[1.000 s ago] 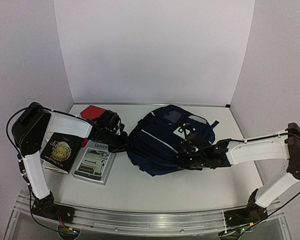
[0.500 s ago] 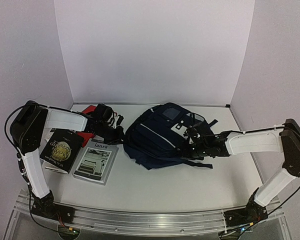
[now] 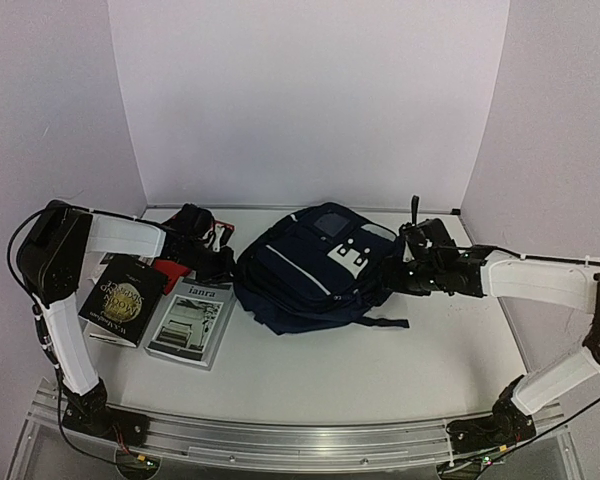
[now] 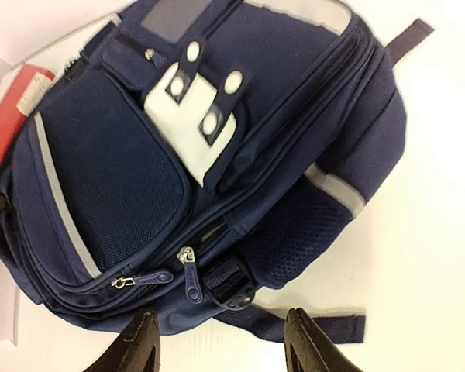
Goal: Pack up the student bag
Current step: Unzip the student bag at the center of the board.
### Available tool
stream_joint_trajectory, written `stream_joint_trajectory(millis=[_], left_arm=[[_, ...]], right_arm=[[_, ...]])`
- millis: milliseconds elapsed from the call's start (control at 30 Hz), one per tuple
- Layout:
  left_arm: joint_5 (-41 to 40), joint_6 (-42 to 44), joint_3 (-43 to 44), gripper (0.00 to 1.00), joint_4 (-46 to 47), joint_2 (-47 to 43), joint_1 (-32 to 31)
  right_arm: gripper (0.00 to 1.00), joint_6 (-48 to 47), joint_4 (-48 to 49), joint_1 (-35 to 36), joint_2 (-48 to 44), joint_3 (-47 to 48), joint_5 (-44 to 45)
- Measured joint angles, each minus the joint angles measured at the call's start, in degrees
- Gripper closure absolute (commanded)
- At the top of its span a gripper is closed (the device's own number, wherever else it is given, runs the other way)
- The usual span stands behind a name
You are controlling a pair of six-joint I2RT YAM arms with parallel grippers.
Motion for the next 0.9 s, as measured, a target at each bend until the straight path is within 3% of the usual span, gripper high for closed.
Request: stream_joint_trajectory(millis=[100,367,900], left_arm=[[-0.1,-0.2,0.0,1.00,0.0,0.0,0.3],[-0.2,-0.4,0.0,1.00,-0.1,0.0,0.3],[0.9,-2.9,0.0,1.00,0.4,0.0,0.3]], right_arm=[[0.58,0.7,0.1,0.0,-1.2,-1.2,0.4],[0.65,1.2,0.8,0.0,3.6,-3.9,-5.3],[0.73,-1.5,4.1,0.0,12.7,2.6,-10.9]])
